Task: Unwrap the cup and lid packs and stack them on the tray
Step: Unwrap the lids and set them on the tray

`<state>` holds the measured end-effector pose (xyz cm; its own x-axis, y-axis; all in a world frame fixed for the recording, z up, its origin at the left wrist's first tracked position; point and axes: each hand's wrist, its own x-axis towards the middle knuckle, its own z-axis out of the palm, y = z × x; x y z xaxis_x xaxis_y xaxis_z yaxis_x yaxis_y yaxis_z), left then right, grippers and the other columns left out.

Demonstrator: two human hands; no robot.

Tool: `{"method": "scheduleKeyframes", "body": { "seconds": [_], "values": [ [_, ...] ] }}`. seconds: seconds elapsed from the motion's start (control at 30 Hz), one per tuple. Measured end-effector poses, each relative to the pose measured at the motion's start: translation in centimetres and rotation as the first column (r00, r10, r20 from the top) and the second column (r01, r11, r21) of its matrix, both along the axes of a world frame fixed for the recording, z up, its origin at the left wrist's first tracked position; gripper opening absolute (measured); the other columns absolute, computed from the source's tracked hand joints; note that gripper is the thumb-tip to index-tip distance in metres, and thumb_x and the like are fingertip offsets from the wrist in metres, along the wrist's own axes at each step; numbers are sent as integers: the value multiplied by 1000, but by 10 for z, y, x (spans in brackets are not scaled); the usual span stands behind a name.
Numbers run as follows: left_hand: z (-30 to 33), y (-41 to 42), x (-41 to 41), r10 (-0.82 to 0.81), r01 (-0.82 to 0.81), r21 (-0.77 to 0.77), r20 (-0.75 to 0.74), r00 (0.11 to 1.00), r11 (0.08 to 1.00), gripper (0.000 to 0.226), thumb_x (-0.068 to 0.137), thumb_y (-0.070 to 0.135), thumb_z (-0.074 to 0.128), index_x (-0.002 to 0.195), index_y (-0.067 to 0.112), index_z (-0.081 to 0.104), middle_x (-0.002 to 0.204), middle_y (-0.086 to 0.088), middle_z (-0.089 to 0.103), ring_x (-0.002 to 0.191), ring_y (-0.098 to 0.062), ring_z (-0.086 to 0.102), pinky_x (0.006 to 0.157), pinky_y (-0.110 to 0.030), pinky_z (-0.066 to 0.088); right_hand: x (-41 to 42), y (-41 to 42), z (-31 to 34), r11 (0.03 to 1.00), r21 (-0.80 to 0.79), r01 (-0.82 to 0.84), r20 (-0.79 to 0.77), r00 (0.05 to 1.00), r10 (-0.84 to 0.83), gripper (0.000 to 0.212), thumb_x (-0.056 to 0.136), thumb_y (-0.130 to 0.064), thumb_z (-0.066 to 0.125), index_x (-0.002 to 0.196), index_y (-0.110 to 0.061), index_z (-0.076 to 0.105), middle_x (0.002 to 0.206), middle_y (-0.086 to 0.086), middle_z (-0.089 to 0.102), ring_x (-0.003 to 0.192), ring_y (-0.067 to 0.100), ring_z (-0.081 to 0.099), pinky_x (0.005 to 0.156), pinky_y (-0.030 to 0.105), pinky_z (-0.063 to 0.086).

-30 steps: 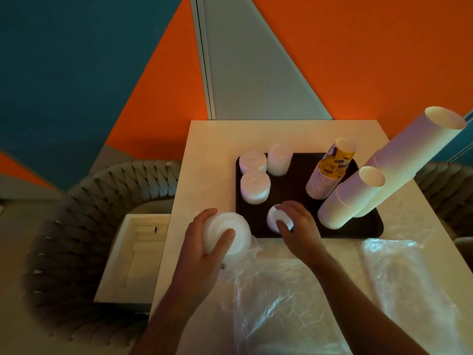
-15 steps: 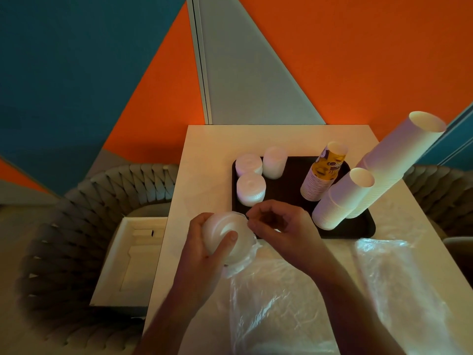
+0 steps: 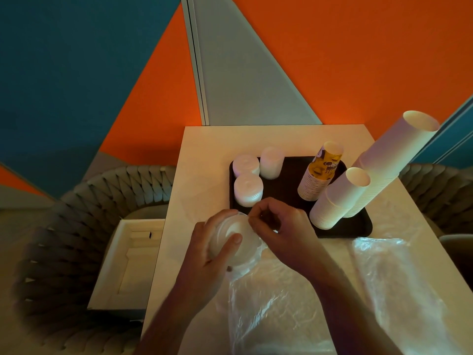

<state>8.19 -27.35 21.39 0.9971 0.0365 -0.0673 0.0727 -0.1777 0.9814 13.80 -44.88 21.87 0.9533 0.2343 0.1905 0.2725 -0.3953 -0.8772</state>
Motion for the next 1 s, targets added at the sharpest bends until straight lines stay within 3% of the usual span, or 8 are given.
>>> {"method": "scheduleKeyframes", "body": {
  "seconds": [0.17, 0.23, 0.37, 0.47, 0.53, 0.67, 0.8, 1.0],
  "values": [
    [-3, 3, 4, 48, -48, -22, -11, 999, 999, 35, 88, 51, 64, 121, 57, 53, 125, 19, 52, 105, 7, 56, 62, -25, 58, 3, 4, -5, 980, 194, 42, -172, 985, -8, 15, 95, -5, 66, 92, -20, 69, 78, 0, 68, 72, 23, 64, 69, 43, 57],
    [-4, 2, 5, 49, -49, -21, -11, 999, 999, 33, 90, 53, 63, 120, 57, 53, 125, 18, 53, 105, 6, 56, 61, -24, 58, 2, 4, -5, 954, 300, 17, -275, 959, 69, 14, 93, -9, 71, 102, -19, 72, 88, 2, 72, 81, 20, 68, 75, 37, 58],
    [-5, 1, 7, 60, -61, -18, -10, 998, 998, 34, 87, 47, 56, 121, 52, 50, 125, 15, 54, 105, 8, 56, 62, -18, 55, 3, 4, -12, 963, 270, -6, -334, 937, 99, 24, 86, -18, 79, 109, -15, 73, 94, 1, 75, 88, 14, 71, 81, 32, 59],
    [-13, 7, 10, 59, -59, -20, -9, 998, 998, 33, 92, 53, 62, 123, 49, 54, 126, 14, 55, 106, -1, 58, 59, -24, 57, 10, 2, -17, 893, 428, 135, -363, 931, 33, 14, 93, -14, 70, 104, -6, 69, 95, 21, 69, 85, 20, 66, 79, 38, 57],
    [-18, 11, 11, 53, -53, 6, -13, 999, 999, 37, 87, 49, 65, 122, 53, 53, 124, 19, 54, 108, -5, 57, 58, -28, 58, 21, -5, -24, 859, 463, 219, -340, 939, -57, 13, 101, -17, 60, 108, -13, 69, 101, 15, 72, 93, 20, 69, 82, 37, 57],
    [-21, 14, 11, 59, -59, 14, -6, 998, 998, 40, 86, 43, 64, 121, 57, 51, 120, 26, 53, 107, -1, 56, 59, -30, 60, 53, -31, -69, 961, 68, 268, -100, 960, -261, 28, 106, -18, 50, 128, -24, 66, 117, -4, 71, 110, 11, 64, 91, 25, 51],
    [-23, 16, 11, 70, -70, 31, -12, 997, 997, 42, 85, 44, 61, 124, 54, 51, 122, 26, 53, 111, -1, 55, 61, -29, 60, 70, -44, -114, 944, -220, 244, 56, 970, -238, 36, 105, -10, 49, 135, -22, 63, 126, -4, 63, 114, 3, 56, 91, 5, 41],
    [-22, 19, 10, 86, -86, 41, -13, 996, 995, 43, 84, 44, 61, 126, 46, 52, 120, 27, 54, 110, -3, 56, 59, -27, 58, 70, -47, -164, 845, -496, 199, 126, 980, -156, 33, 93, 0, 65, 125, -9, 70, 129, 14, 65, 117, 33, 63, 93, 45, 57]
  ]
}}
